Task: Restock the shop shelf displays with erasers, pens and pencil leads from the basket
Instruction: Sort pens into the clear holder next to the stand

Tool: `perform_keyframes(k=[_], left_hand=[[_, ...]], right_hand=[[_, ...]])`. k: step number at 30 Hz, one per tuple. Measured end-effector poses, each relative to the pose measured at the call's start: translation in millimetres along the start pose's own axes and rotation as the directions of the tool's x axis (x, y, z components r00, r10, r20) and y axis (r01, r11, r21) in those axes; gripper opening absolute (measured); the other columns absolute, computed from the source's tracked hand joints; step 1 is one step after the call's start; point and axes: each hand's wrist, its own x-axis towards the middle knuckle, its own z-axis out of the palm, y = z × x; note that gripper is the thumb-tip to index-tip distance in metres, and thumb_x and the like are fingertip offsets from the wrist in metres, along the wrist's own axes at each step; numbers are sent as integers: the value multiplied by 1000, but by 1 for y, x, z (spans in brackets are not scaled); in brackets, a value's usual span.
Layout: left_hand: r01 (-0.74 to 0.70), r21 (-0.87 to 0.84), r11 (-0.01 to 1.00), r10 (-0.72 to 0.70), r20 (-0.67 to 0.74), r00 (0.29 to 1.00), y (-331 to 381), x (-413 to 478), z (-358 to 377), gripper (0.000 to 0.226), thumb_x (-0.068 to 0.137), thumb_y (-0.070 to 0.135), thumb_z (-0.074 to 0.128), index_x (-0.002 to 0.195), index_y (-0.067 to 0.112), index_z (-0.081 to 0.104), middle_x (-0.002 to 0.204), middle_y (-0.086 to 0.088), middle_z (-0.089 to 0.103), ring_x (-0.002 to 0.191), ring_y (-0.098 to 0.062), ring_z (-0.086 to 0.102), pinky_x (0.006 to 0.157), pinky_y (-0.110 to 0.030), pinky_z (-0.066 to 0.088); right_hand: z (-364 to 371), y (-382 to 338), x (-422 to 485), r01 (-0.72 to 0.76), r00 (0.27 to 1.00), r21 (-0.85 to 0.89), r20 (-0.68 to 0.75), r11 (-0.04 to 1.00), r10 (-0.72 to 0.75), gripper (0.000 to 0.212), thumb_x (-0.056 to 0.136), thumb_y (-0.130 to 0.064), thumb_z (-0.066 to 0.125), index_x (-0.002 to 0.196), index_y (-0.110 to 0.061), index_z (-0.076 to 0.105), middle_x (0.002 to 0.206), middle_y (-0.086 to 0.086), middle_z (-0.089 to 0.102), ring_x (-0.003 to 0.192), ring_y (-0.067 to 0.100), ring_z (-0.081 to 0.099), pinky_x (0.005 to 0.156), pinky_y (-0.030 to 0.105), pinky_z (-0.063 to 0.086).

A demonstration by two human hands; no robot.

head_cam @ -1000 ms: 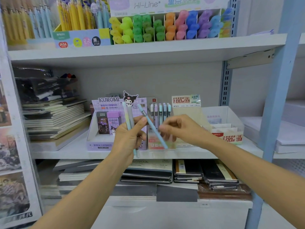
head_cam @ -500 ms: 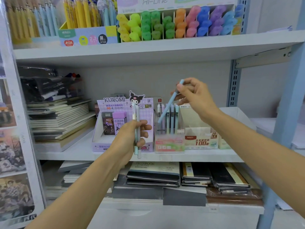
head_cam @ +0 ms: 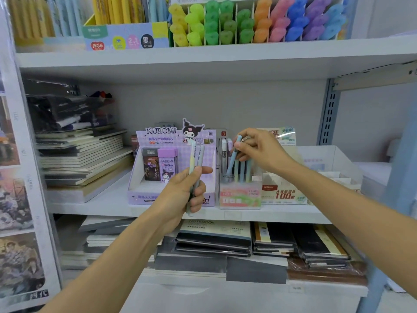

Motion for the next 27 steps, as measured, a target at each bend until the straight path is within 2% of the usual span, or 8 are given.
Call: perform_keyframes(k=[5, 9, 13, 16, 18, 21, 23, 27], left_hand=[[42, -79, 996, -41, 6, 999, -2, 3, 4, 17, 101, 21, 47, 109, 6, 49, 56, 2, 44, 40, -11, 35, 38, -21, 32], [1, -83, 997, 0, 16, 1000, -2, 1, 3, 17, 98, 21, 52, 109, 7, 52, 60, 2, 50, 44, -11, 39, 39, -20, 32], [-29, -87, 996, 30, 8, 1000, -1, -1, -1, 28, 88, 28, 60, 106, 8, 53, 60, 4, 50, 42, -9, 37, 37, -19, 31], [-23, -81, 996, 23, 6, 1000, -1, -3, -1, 29, 86, 29, 62, 105, 8, 55, 60, 3, 50, 41, -9, 37, 36, -18, 30], [-13, -60, 998, 14, 12, 1000, 1, -4, 1, 23, 93, 26, 58, 106, 7, 56, 60, 3, 50, 41, -8, 37, 36, -18, 29], [-7, -12, 1000, 7, 31, 999, 2, -5, 10, 30, 89, 28, 61, 108, 4, 56, 61, 3, 53, 41, -8, 38, 36, -18, 29], [-18, 29, 999, 17, 27, 1000, 5, -5, 16, 31, 90, 27, 62, 109, 2, 59, 63, 2, 57, 40, -8, 39, 35, -17, 28], [-47, -25, 999, 46, -46, 998, 11, -6, 22, 27, 73, 23, 75, 96, 9, 70, 77, -4, 69, 42, -7, 44, 32, -14, 24]], right_hand=[[6, -4, 4, 21, 1000, -10, 1, 1000, -21, 20, 92, -11, 63, 111, -11, 57, 84, 10, 73, 72, 16, 72, 67, 27, 60], [16, -4, 10, 69, 994, -86, -81, 994, -76, 17, 86, -13, 72, 99, -15, 61, 88, 2, 68, 69, 15, 69, 62, 26, 58], [29, 2, 9, 106, 989, -270, -74, 957, -130, 15, 82, -15, 76, 94, -15, 67, 82, -4, 61, 68, 7, 55, 68, 23, 46], [23, -5, 8, 117, 981, -299, -116, 947, -158, 15, 87, -21, 70, 102, -17, 70, 92, 0, 61, 79, 11, 57, 74, 24, 48], [16, -13, 3, 117, 989, -85, -86, 989, -124, 23, 91, -25, 66, 113, -18, 67, 101, 0, 64, 88, 18, 63, 75, 27, 55], [9, -21, -11, 58, 983, 286, 152, 956, -105, 27, 91, -18, 65, 119, -16, 66, 109, 2, 70, 92, 20, 69, 72, 24, 57], [5, -20, -19, 67, 964, 323, 222, 944, -144, 23, 87, -10, 68, 111, -11, 70, 102, 10, 72, 89, 21, 70, 77, 24, 57], [-11, -14, -30, 57, 993, 391, 76, 919, -93, 13, 82, -8, 72, 95, -12, 75, 88, 10, 74, 79, 19, 69, 74, 23, 57]])
